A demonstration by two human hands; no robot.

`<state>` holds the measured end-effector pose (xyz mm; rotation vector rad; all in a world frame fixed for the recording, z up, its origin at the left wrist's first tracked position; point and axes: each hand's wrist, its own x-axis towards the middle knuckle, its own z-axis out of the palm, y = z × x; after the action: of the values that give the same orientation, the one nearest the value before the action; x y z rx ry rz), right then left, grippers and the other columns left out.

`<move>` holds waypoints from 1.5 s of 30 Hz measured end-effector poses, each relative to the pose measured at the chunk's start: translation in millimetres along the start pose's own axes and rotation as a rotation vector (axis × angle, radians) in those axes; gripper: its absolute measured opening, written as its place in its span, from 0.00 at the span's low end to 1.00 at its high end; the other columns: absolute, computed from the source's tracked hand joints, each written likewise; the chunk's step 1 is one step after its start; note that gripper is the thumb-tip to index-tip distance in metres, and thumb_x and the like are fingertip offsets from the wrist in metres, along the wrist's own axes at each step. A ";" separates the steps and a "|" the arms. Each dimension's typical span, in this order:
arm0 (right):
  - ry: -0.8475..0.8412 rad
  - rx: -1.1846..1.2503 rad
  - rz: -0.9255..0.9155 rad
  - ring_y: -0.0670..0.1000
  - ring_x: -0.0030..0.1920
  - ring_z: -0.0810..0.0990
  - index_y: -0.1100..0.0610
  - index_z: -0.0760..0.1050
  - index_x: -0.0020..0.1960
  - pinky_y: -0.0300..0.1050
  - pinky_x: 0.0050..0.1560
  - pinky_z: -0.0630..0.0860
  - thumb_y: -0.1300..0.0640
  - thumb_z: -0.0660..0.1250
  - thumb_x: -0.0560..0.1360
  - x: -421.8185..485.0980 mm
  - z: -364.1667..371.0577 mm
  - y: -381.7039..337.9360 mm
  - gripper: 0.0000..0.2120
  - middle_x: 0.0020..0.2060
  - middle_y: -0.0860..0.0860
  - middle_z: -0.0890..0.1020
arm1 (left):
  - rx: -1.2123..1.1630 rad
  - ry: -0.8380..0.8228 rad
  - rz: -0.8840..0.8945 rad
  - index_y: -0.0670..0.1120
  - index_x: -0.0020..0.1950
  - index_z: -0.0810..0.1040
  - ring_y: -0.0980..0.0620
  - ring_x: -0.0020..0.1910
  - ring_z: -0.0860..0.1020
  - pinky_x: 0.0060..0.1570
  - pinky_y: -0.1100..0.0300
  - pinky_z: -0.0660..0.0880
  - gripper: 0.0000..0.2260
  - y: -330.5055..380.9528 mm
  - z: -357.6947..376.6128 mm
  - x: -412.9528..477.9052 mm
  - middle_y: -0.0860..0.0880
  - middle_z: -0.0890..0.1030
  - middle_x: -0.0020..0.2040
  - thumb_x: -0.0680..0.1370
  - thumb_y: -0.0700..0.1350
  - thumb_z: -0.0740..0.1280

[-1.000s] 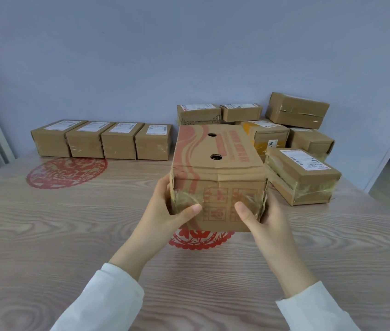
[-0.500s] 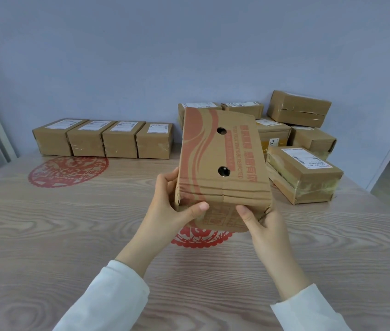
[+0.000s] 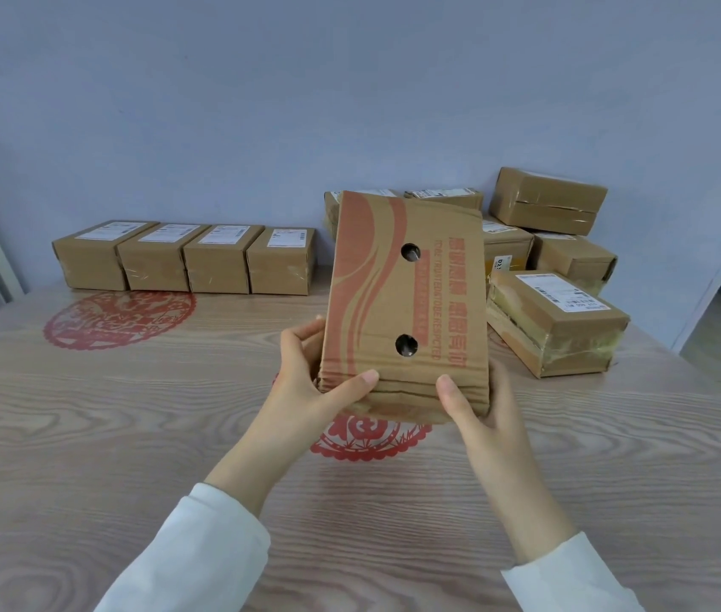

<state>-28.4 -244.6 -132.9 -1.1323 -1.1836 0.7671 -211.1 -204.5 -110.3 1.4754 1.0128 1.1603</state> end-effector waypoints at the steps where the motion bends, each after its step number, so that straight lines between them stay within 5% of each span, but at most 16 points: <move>1: 0.000 -0.006 0.001 0.32 0.49 0.78 0.47 0.67 0.62 0.25 0.45 0.73 0.49 0.67 0.67 0.8 0.0 0.2 0.24 0.52 0.39 0.78 | 0.003 -0.002 0.011 0.55 0.71 0.58 0.58 0.61 0.76 0.55 0.60 0.77 0.42 -0.1 -0.4 0.7 0.57 0.74 0.65 0.64 0.58 0.77; 5: -0.007 -0.037 -0.008 0.31 0.50 0.77 0.49 0.65 0.64 0.25 0.45 0.73 0.56 0.69 0.72 3.8 -0.6 1.5 0.23 0.54 0.40 0.77 | 0.027 0.013 0.001 0.54 0.76 0.58 0.58 0.61 0.76 0.59 0.59 0.75 0.45 -2.6 0.3 2.7 0.56 0.75 0.65 0.64 0.62 0.75; 10: 0.035 -0.054 -0.008 0.31 0.52 0.76 0.47 0.69 0.64 0.30 0.49 0.72 0.44 0.66 0.67 2.3 2.1 4.2 0.26 0.54 0.38 0.78 | 0.068 -0.020 0.015 0.53 0.75 0.60 0.58 0.62 0.75 0.60 0.57 0.75 0.42 -4.0 1.1 0.9 0.55 0.74 0.66 0.65 0.55 0.75; 16: 0.048 -0.091 -0.019 0.32 0.50 0.78 0.51 0.67 0.65 0.25 0.46 0.73 0.58 0.70 0.73 5.8 2.4 8.9 0.23 0.53 0.42 0.79 | 0.040 0.052 -0.002 0.52 0.73 0.64 0.58 0.60 0.76 0.59 0.57 0.76 0.41 -6.2 4.3 2.3 0.56 0.77 0.63 0.62 0.59 0.72; 21: 0.066 -0.103 -0.032 0.42 0.59 0.77 0.51 0.67 0.69 0.35 0.53 0.75 0.44 0.69 0.66 9.5 -0.1 3.0 0.34 0.61 0.48 0.77 | 0.061 0.012 -0.031 0.52 0.69 0.66 0.62 0.56 0.77 0.55 0.61 0.77 0.35 -11.2 5.0 -0.9 0.56 0.78 0.59 0.64 0.55 0.72; 26: 0.058 -0.128 -0.056 0.44 0.61 0.76 0.49 0.67 0.67 0.31 0.51 0.76 0.47 0.69 0.68 9.6 1.4 5.0 0.29 0.61 0.50 0.76 | 0.012 0.118 0.002 0.53 0.69 0.65 0.67 0.52 0.77 0.45 0.70 0.76 0.35 -4.2 10.4 1.1 0.60 0.77 0.57 0.64 0.57 0.71; 30: 0.069 -0.058 -0.044 0.38 0.58 0.76 0.43 0.68 0.61 0.30 0.48 0.76 0.46 0.71 0.67 9.6 2.3 1.1 0.25 0.59 0.47 0.78 | 0.031 0.091 0.011 0.53 0.69 0.66 0.63 0.55 0.77 0.50 0.66 0.76 0.34 -4.9 9.9 -2.0 0.60 0.78 0.57 0.64 0.57 0.70; 34: 0.088 -0.092 -0.069 0.45 0.61 0.75 0.49 0.67 0.67 0.40 0.57 0.76 0.41 0.69 0.64 10.4 2.7 3.0 0.35 0.62 0.51 0.75 | 0.029 0.065 0.024 0.54 0.67 0.65 0.67 0.53 0.77 0.50 0.66 0.76 0.33 -4.4 10.7 -3.1 0.61 0.77 0.57 0.64 0.56 0.70; 38: 0.063 -0.094 -0.075 0.38 0.59 0.75 0.47 0.68 0.62 0.29 0.48 0.76 0.44 0.69 0.63 8.3 4.8 3.4 0.28 0.61 0.51 0.76 | -0.014 0.124 0.035 0.54 0.65 0.66 0.66 0.52 0.78 0.48 0.65 0.75 0.33 -2.1 9.5 1.2 0.59 0.78 0.55 0.62 0.59 0.70; 45: 0.082 -0.018 -0.121 0.41 0.55 0.78 0.55 0.67 0.66 0.30 0.48 0.76 0.45 0.71 0.63 9.5 5.7 -4.5 0.34 0.58 0.49 0.78 | -0.005 0.091 0.096 0.53 0.61 0.67 0.69 0.48 0.78 0.43 0.72 0.75 0.26 -3.9 15.0 -4.3 0.59 0.78 0.53 0.65 0.54 0.70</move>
<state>-31.9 -235.6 -125.8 -1.0864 -1.1807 0.6128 -197.4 -210.8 -116.0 1.4919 1.0092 1.3077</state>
